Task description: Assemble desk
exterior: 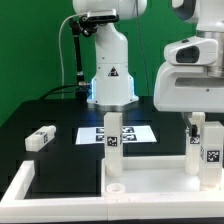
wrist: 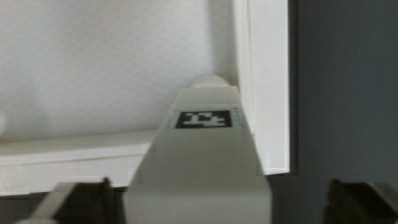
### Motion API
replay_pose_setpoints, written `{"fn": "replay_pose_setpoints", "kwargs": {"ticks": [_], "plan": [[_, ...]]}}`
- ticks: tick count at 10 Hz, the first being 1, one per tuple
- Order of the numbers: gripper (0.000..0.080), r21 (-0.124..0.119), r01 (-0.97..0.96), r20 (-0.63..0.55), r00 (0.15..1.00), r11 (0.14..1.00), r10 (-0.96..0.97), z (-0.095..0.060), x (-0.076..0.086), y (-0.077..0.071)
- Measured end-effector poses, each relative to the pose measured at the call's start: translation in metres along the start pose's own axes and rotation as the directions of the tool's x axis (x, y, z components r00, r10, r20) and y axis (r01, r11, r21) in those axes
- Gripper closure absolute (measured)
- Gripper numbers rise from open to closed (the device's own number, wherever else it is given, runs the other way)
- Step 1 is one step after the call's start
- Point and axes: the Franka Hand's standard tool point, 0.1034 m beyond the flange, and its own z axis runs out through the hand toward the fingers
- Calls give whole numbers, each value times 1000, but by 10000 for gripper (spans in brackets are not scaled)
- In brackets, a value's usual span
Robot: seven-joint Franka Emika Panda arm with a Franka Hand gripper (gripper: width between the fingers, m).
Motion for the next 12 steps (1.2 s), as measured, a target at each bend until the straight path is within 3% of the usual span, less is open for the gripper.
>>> {"fn": "replay_pose_setpoints", "kwargs": {"ticks": [1, 2, 3, 7, 10, 12], "plan": [[351, 1, -53, 1, 999, 999, 53, 0, 0, 0], [351, 2, -146, 1, 989, 989, 146, 0, 0, 0], [512, 1, -201, 1, 980, 980, 201, 0, 0, 0], [511, 5, -443, 3, 897, 896, 443, 0, 0, 0], [509, 81, -814, 91, 581, 575, 809, 2, 5, 13], [509, 80, -936, 118, 349, 342, 930, 3, 5, 9]]}}
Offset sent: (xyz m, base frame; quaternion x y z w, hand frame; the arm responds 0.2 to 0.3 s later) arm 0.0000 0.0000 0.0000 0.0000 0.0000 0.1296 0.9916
